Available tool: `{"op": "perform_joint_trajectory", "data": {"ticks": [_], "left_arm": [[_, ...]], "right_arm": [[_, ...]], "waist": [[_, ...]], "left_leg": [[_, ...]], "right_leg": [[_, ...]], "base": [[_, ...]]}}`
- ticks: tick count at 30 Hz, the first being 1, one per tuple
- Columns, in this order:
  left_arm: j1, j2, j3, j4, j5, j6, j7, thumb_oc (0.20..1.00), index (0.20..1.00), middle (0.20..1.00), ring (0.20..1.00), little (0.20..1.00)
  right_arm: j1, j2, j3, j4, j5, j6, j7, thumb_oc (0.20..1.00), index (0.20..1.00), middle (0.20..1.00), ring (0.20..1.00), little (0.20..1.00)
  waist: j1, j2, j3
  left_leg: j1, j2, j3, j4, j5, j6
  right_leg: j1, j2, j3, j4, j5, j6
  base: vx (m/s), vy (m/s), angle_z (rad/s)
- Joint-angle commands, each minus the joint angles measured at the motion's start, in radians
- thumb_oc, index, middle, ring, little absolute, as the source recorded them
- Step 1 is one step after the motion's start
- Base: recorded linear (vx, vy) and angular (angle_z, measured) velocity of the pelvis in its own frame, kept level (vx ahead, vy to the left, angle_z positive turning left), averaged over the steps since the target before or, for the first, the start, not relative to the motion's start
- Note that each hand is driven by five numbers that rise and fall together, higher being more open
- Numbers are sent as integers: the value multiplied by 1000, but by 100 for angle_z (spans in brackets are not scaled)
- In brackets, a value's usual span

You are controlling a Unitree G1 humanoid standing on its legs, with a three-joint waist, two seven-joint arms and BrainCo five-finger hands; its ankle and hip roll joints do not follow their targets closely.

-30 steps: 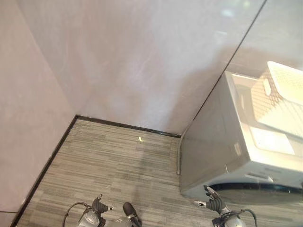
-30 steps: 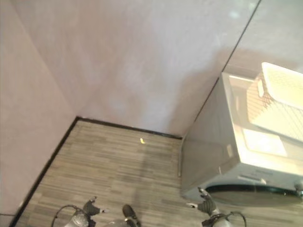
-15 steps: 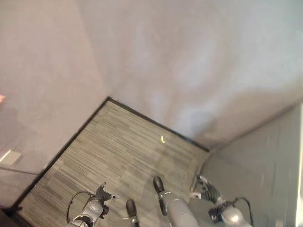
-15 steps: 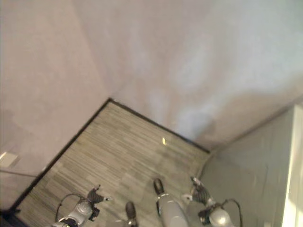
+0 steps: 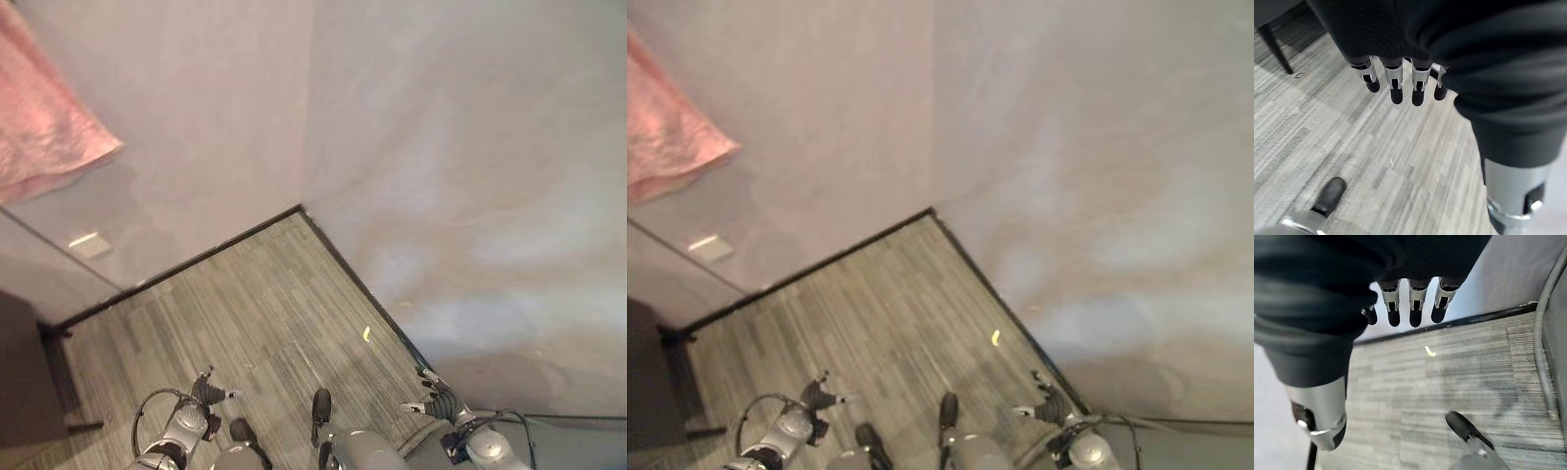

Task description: Put brush and paste in cup on sink, flatten towel.

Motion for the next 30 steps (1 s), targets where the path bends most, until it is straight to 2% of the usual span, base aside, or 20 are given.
{"op": "perform_joint_trajectory", "data": {"ticks": [1, 2, 3, 6, 7, 9, 10, 11, 13, 14, 15, 16, 19, 20, 22, 23, 26, 27, 28, 30], "left_arm": [[23, 45, 42, 16, -17, -15, 31, 1000, 1000, 1000, 1000, 1000], [23, 45, 43, 16, -17, -15, 31, 1000, 1000, 1000, 1000, 1000], [48, 49, 61, 28, -31, -16, 28, 1000, 1000, 1000, 1000, 1000], [69, 50, 68, 38, -24, -14, 24, 1000, 1000, 1000, 1000, 1000], [73, 54, 70, 43, -22, -13, 22, 1000, 1000, 1000, 1000, 1000], [69, 62, 63, 45, -16, -10, 16, 1000, 1000, 1000, 1000, 1000], [70, 63, 48, 43, 5, -10, 13, 1000, 1000, 1000, 1000, 1000], [70, 63, 49, 43, 5, -10, 13, 1000, 1000, 1000, 1000, 1000], [69, 65, 30, 26, 18, -11, 15, 1000, 1000, 1000, 1000, 1000], [69, 70, 4, 8, 34, -13, 8, 1000, 1000, 1000, 1000, 1000], [69, 70, 4, 8, 34, -13, 8, 1000, 1000, 1000, 1000, 1000], [65, 68, -8, -10, 38, -20, 6, 1000, 1000, 1000, 1000, 1000], [59, 69, -14, -15, 36, -24, 3, 1000, 1000, 1000, 1000, 1000], [47, 68, -35, -20, 53, -30, -3, 1000, 1000, 1000, 1000, 1000], [42, 67, -45, -23, 69, -32, -3, 1000, 1000, 1000, 1000, 1000], [31, 67, -66, -21, 99, -36, -8, 1000, 1000, 1000, 1000, 1000], [27, 61, -80, -29, 118, -39, -8, 1000, 1000, 1000, 1000, 1000], [24, 60, -85, -37, 121, -39, -10, 1000, 1000, 1000, 1000, 1000], [24, 59, -97, -43, 133, -40, -15, 1000, 1000, 1000, 1000, 1000], [31, 56, -110, -47, 151, -43, -20, 1000, 1000, 1000, 1000, 1000]], "right_arm": [[28, -13, -25, -24, 2, -31, -8, 1000, 1000, 1000, 1000, 1000], [27, -13, -24, -24, 2, -31, -9, 1000, 1000, 1000, 1000, 1000], [-7, -15, -8, 13, -13, -29, -9, 1000, 1000, 1000, 1000, 1000], [-24, -12, -6, 24, -40, -16, -12, 1000, 1000, 1000, 1000, 1000], [-34, -7, -6, 25, -49, -12, -15, 1000, 1000, 1000, 1000, 1000], [-48, 3, -11, 18, -60, -5, -22, 1000, 1000, 1000, 1000, 1000], [-59, 10, -12, 2, -51, 1, -19, 1000, 1000, 1000, 1000, 1000], [-59, 10, -12, 2, -51, 1, -19, 1000, 1000, 1000, 1000, 1000], [-82, 22, 2, -7, -45, 0, -22, 1000, 1000, 1000, 1000, 1000], [-88, 26, 17, -10, -28, -10, -19, 1000, 1000, 1000, 1000, 1000], [-88, 26, 17, -10, -28, -9, -19, 1000, 1000, 1000, 1000, 1000], [-81, 29, 27, -30, -25, -13, -13, 1000, 1000, 1000, 1000, 1000], [-71, 29, 26, -48, -18, -17, -10, 1000, 1000, 1000, 1000, 1000], [-66, 26, 27, -53, -17, -23, -11, 1000, 1000, 1000, 1000, 1000], [-60, 19, 23, -57, -17, -26, -12, 1000, 1000, 1000, 1000, 1000], [-58, 8, 17, -49, -29, -25, -18, 1000, 1000, 1000, 1000, 1000], [-61, -3, 11, -51, -43, -27, -24, 1000, 1000, 1000, 1000, 1000], [-64, -6, 11, -55, -49, -27, -24, 1000, 1000, 1000, 1000, 1000], [-64, -11, 10, -66, -57, -25, -17, 1000, 1000, 1000, 1000, 1000], [-65, -21, 16, -65, -60, -26, -11, 1000, 1000, 1000, 1000, 1000]], "waist": [[0, 16, -37], [0, 16, -37], [32, 26, -48], [46, 32, -73], [58, 30, -84], [58, 12, -81], [56, 4, -78], [57, 3, -78], [56, 17, -65], [31, 34, -61], [34, 35, -63], [19, 48, -68], [1, 58, -62], [-18, 70, -55], [-35, 70, -49], [-52, 62, -46], [-65, 62, -39], [-65, 58, -37], [-64, 50, -38], [-64, 45, -47]], "left_leg": [[-97, 115, -62, -134, 247, -23], [-97, 115, -62, -136, 248, -24], [-93, 135, -132, -172, 282, -44], [-85, 114, -120, -149, 263, -39], [-106, 91, -133, -110, 241, -29], [-111, 31, -118, -56, 194, 1], [-97, -27, -100, -46, 151, 41], [-96, -28, -98, -46, 150, 42], [-70, -66, -108, -68, 136, 72], [-37, -99, -127, -114, 129, 91], [-39, -97, -126, -115, 131, 90], [4, -120, -132, -167, 125, 97], [44, -139, -151, -189, 118, 97], [72, -147, -173, -199, 106, 95], [97, -154, -187, -201, 89, 93], [126, -174, -200, -204, 72, 91], [155, -186, -219, -202, 56, 88], [169, -193, -228, -198, 48, 87], [190, -200, -244, -174, 21, 85], [195, -202, -255, -150, 8, 83]], "right_leg": [[86, -87, 38, 178, -182, 141], [87, -86, 38, 177, -181, 141], [134, -115, 55, 173, -196, 159], [176, -156, 67, 165, -204, 177], [181, -183, 76, 167, -187, 183], [158, -249, 103, 235, -98, 197], [117, -305, 131, 317, 31, 189], [116, -307, 133, 317, 31, 190], [53, -294, 173, 426, 81, 174], [12, -194, 258, 494, 67, 166], [8, -191, 260, 493, 69, 165], [-29, -142, 260, 468, 30, 165], [-58, -101, 259, 440, 1, 164], [-104, -40, 289, 394, -67, 163], [-117, -16, 313, 351, -85, 165], [-139, 1, 345, 263, -58, 173], [-168, -5, 355, 198, -9, 185], [-189, -14, 344, 176, 15, 190], [-173, -36, 281, 157, 27, 193], [-145, -35, 286, 147, 33, 184]], "base": [[198, 191, 102], [349, 365, 78], [378, 374, 64], [357, 370, -60], [234, 275, -24], [341, 515, -12], [259, 495, -3], [252, 513, 6], [215, 389, 17], [220, 347, 14], [365, 431, 22], [293, 243, 32], [294, 170, 30], [200, 86, 36], [310, 87, 49], [307, 60, 47], [253, -5, 41], [339, -91, 25], [245, -85, 25], [198, -123, 47]]}}
